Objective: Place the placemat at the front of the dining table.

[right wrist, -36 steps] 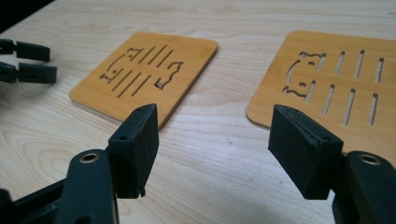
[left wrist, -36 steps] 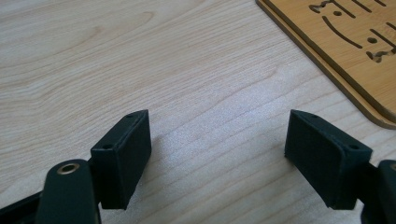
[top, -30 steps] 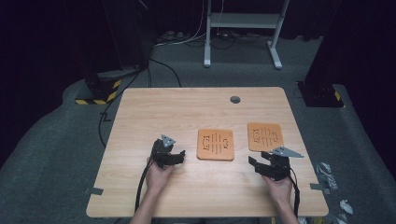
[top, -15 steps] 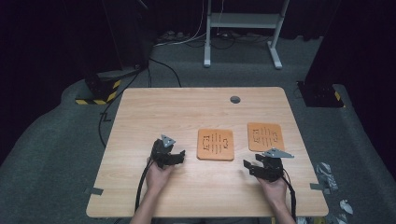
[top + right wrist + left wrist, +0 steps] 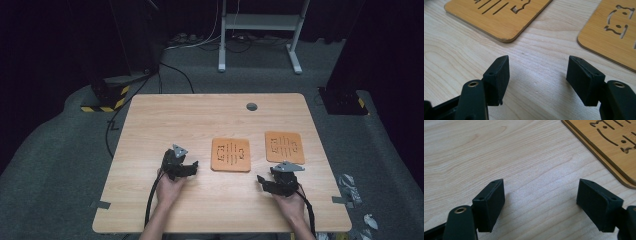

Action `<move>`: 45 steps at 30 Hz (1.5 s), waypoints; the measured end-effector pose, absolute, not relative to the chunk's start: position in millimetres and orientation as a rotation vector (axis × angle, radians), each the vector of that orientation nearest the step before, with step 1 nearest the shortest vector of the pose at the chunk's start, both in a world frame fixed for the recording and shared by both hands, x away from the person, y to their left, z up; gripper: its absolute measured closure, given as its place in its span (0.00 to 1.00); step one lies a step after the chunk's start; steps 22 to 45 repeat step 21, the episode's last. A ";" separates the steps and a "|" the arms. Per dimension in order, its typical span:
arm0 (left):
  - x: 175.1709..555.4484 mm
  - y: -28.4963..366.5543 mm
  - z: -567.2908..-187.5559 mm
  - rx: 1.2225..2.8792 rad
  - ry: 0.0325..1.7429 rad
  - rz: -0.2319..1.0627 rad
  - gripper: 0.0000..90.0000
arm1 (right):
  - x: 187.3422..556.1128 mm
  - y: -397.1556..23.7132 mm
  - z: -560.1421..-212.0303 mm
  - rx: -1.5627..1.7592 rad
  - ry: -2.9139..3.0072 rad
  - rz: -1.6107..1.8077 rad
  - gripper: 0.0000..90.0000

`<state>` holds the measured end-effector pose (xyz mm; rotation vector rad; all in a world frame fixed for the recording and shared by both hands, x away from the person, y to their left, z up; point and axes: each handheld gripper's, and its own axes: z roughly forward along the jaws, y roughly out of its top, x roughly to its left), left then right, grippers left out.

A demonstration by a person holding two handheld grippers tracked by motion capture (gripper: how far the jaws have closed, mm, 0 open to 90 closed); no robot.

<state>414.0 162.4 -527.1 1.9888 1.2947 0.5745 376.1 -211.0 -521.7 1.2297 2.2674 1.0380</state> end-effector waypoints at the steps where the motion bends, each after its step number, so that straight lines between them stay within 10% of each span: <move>1: 414.0 162.4 -527.1 1.989 1.294 0.574 0.25 | 375.9 -210.6 -521.8 1.222 2.273 1.030 0.39; 45: 413.6 162.3 -527.2 1.986 1.298 0.576 0.25 | 374.7 -204.4 -522.9 1.213 2.294 0.962 0.29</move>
